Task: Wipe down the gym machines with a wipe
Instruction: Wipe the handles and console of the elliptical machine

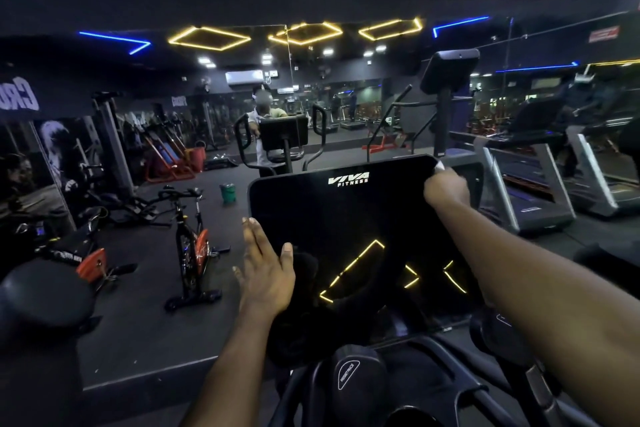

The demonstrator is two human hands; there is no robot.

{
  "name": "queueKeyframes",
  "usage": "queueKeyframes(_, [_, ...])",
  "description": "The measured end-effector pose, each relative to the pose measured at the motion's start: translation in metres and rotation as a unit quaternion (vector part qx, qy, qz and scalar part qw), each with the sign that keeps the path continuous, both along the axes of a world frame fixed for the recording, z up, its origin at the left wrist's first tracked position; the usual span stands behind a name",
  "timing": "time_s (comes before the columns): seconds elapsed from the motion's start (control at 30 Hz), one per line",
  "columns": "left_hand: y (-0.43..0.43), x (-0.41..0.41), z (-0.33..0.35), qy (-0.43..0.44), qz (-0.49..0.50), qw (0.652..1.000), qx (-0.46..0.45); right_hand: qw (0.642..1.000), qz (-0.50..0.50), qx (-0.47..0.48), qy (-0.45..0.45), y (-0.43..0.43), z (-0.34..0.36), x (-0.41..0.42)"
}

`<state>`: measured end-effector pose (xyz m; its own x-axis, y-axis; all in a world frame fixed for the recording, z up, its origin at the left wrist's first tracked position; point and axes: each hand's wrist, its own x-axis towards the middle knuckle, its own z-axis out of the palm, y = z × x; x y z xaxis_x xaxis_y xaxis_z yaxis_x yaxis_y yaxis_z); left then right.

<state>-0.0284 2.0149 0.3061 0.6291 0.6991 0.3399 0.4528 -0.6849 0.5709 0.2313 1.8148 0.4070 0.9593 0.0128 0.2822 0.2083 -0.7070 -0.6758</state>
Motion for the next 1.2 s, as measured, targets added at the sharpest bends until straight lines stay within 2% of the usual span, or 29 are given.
queueKeyframes(0.1, [-0.002, -0.001, 0.001, 0.002, 0.0, 1.0, -0.007, 0.996, -0.038, 0.015, 0.084, -0.015, -0.036, -0.008])
queueKeyframes(0.17, [-0.003, -0.002, 0.002, 0.006, 0.002, 1.0, -0.008, 0.988, -0.054, -0.008, 0.144, -0.022, -0.053, -0.008])
queueKeyframes(0.27, [-0.004, -0.003, 0.005, 0.008, -0.003, 1.0, -0.015, 0.982, -0.026, -0.038, 0.181, -0.024, -0.047, -0.005])
queueKeyframes(0.3, [-0.004, -0.004, 0.005, 0.009, -0.006, 1.0, -0.013, 0.983, -0.021, -0.017, 0.181, -0.019, -0.039, -0.005])
queueKeyframes(0.37, [-0.003, -0.006, 0.006, 0.008, -0.008, 1.0, -0.013, 0.987, -0.008, 0.076, 0.143, -0.004, -0.017, -0.008])
queueKeyframes(0.4, [-0.005, -0.006, 0.006, 0.009, -0.009, 1.0, -0.012, 0.992, 0.004, 0.085, 0.091, 0.004, -0.005, -0.012])
queueKeyframes(0.47, [-0.003, -0.007, 0.005, 0.006, -0.006, 1.0, -0.014, 0.998, 0.043, 0.033, -0.025, 0.023, 0.009, -0.007])
queueKeyframes(0.5, [-0.004, -0.007, 0.006, 0.004, -0.007, 1.0, -0.015, 0.994, 0.077, -0.024, -0.078, 0.031, 0.012, -0.002])
queueKeyframes(0.57, [-0.004, -0.008, 0.007, 0.001, -0.009, 1.0, -0.014, 0.967, 0.184, -0.113, -0.135, 0.055, 0.02, -0.013])
queueKeyframes(0.7, [-0.005, -0.016, 0.014, 0.004, -0.035, 0.999, -0.039, 0.896, 0.345, -0.161, -0.227, 0.116, 0.03, -0.076])
queueKeyframes(0.8, [-0.004, -0.025, 0.026, 0.003, -0.046, 0.996, -0.078, 0.855, 0.401, -0.202, -0.261, 0.161, 0.029, -0.106])
queueKeyframes(0.87, [-0.005, -0.037, 0.028, -0.031, -0.027, 0.996, -0.077, 0.83, 0.43, -0.215, -0.284, 0.181, 0.024, -0.121])
queueKeyframes(1.0, [-0.018, -0.06, 0.018, -0.122, 0.075, 0.987, -0.069, 0.778, 0.466, -0.187, -0.378, 0.181, 0.011, -0.123])
queueKeyframes(1.07, [-0.027, -0.07, 0.016, -0.146, 0.121, 0.979, -0.072, 0.728, 0.512, -0.197, -0.411, 0.177, 0.005, -0.128])
queueKeyframes(1.13, [-0.033, -0.077, 0.012, -0.154, 0.15, 0.974, -0.07, 0.667, 0.552, -0.283, -0.413, 0.177, -0.007, -0.147])
queueKeyframes(1.2, [-0.039, -0.083, 0.008, -0.15, 0.169, 0.971, -0.072, 0.626, 0.566, -0.348, -0.408, 0.172, -0.024, -0.169])
